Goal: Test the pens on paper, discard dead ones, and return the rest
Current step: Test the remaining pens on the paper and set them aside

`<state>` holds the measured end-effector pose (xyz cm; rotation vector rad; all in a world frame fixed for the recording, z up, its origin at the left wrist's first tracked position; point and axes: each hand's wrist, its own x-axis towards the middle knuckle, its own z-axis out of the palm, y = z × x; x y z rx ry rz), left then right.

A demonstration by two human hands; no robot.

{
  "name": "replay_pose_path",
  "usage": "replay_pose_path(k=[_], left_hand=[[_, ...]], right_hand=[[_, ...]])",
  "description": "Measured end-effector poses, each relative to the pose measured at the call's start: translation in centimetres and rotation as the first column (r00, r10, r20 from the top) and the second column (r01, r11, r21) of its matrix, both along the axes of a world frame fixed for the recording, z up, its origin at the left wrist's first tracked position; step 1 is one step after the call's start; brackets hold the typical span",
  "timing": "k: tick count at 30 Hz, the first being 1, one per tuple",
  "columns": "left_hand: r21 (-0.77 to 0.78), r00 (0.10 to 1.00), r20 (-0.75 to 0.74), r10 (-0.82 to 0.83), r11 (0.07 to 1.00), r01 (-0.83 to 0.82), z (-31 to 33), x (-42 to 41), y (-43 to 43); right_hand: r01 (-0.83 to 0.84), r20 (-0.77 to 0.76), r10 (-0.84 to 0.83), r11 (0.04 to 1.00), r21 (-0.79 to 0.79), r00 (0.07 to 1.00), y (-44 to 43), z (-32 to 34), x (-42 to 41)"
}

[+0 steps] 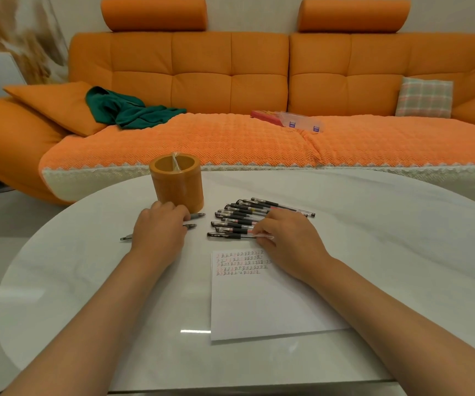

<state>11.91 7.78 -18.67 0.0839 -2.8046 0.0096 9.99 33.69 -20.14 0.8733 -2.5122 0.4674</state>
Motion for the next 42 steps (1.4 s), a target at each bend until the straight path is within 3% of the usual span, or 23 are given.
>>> replay_pose_path(k=[6,8,10,12,15,17,19,21,24,26,29,31,34,37,39,42], left_hand=[[0.001,0.999,0.048,-0.025,1.000,0.025,1.0,0.5,0.5],[0.101,0.999,-0.005,-0.053,0.994,0.053,2.0,0.8,1.3],[0.292,0.985,-0.154,-0.073,0.949,0.116,3.3,1.4,2.2],[0.547,0.968,-0.242,-0.060,0.816,0.188,4.5,1.9,3.2],[0.889,0.977,-0.212,-0.035,0.408,0.207,5.4,2.5,4.3],[0.977,0.991,-0.112,-0.070,0.174,0.122,5.2,2.9,5.0],[1.000,0.991,-0.021,-0.132,-0.001,0.021,4.6,3.2,5.5],[0.991,0.983,0.027,-0.184,-0.121,-0.050,4.0,3.2,5.8],[0.978,0.967,0.064,-0.245,-0.176,-0.110,3.6,3.0,6.0],[0.987,0.955,0.090,-0.283,-0.103,-0.124,3.3,3.0,6.2],[0.983,0.960,0.125,-0.249,0.164,-0.086,2.5,2.9,6.3],[0.947,0.971,0.107,-0.213,0.319,-0.034,2.0,2.7,6.3],[0.843,0.964,0.081,-0.254,0.534,0.070,1.4,2.9,6.4],[0.643,0.927,0.138,-0.349,0.743,0.184,1.0,3.3,6.6],[0.529,0.911,0.169,-0.375,0.815,0.237,0.8,3.5,6.8],[0.458,0.903,0.175,-0.392,0.845,0.278,0.7,3.5,6.9]], right_hand=[[-0.035,-0.004,0.035,0.999,-0.020,0.999,-0.4,0.5,0.8],[-0.053,-0.008,0.052,0.997,-0.049,0.999,-0.5,0.8,1.0],[-0.065,-0.004,0.065,0.993,-0.094,0.998,-0.7,1.2,1.4],[-0.089,-0.006,0.089,0.989,-0.120,0.996,-0.9,1.6,1.8],[-0.186,-0.042,0.182,0.977,-0.106,0.982,-1.3,1.9,2.3],[-0.249,-0.111,0.244,0.968,-0.027,0.963,-1.5,1.9,2.3],[-0.303,-0.190,0.303,0.953,0.031,0.934,-1.8,2.0,2.4],[-0.358,-0.262,0.353,0.933,0.033,0.898,-1.8,2.1,2.5],[-0.387,-0.288,0.376,0.922,0.022,0.881,-1.7,2.1,2.9],[-0.360,-0.305,0.356,0.932,0.046,0.883,-1.5,2.2,3.2],[-0.327,-0.357,0.328,0.943,0.064,0.875,-1.2,2.7,3.5],[-0.339,-0.308,0.347,0.937,0.083,0.886,-0.9,3.0,3.2],[-0.264,-0.185,0.291,0.952,0.157,0.939,-0.5,3.1,3.0],[-0.155,-0.093,0.168,0.979,0.129,0.981,-0.2,2.9,3.3],[-0.088,-0.063,0.098,0.987,0.136,0.993,0.0,2.7,3.3],[-0.023,-0.068,0.035,0.983,0.181,0.997,0.0,2.6,3.3]])
